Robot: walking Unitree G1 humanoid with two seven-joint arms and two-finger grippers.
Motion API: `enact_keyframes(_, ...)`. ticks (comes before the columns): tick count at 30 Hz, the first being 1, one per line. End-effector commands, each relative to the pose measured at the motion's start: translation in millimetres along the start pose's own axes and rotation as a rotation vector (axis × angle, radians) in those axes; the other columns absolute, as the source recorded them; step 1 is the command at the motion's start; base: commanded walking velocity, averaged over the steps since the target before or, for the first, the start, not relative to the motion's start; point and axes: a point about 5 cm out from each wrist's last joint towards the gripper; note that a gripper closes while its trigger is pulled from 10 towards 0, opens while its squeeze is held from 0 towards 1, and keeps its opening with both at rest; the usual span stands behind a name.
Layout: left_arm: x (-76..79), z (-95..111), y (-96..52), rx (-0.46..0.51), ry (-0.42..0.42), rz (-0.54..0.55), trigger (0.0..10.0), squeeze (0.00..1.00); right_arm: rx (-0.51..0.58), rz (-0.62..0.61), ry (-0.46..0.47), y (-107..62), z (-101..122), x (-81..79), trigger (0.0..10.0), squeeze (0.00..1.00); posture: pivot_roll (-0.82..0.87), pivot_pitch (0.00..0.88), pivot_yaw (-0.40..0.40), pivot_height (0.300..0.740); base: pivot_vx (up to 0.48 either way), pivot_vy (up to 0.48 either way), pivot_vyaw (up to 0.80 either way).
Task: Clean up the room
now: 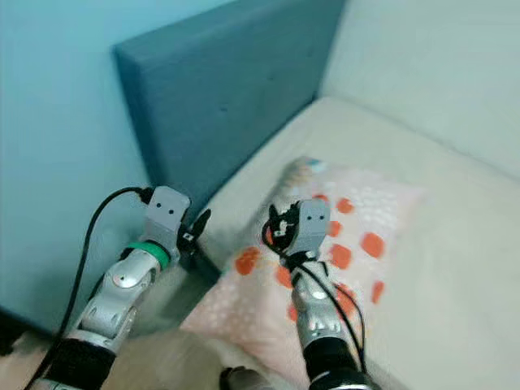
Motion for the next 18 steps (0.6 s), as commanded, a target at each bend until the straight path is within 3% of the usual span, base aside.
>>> enact_keyframes(1, 0.2, -5.6, 0.7, -0.032, -0.011, 0.010, 10.0, 0.00, -0.015, -0.019, 0.006, -2.5, -3.4, 3.5, 10.0, 0.00, 0.04, 0.000, 0.030, 0.731, 0.000, 0.000, -0.74)
enact_keyframes(18, -4.7, -1.7, 4.0, -0.039, -0.022, 0.055, 10.0, 0.00, -0.016, -0.019, 0.010, -2.3, -4.0, 2.9, 10.0, 0.00, 0.04, 0.000, 0.033, 0.731, 0.000, 0.000, -0.74)
Point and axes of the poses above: a point about 5 cm out from each wrist's last joint towards the gripper, its own y axis pointing out of the wrist towards the gripper, its own z axis along the axis of the wrist's last joint, x = y × z, and after that the axes turned 14 degrees about y, right-handed
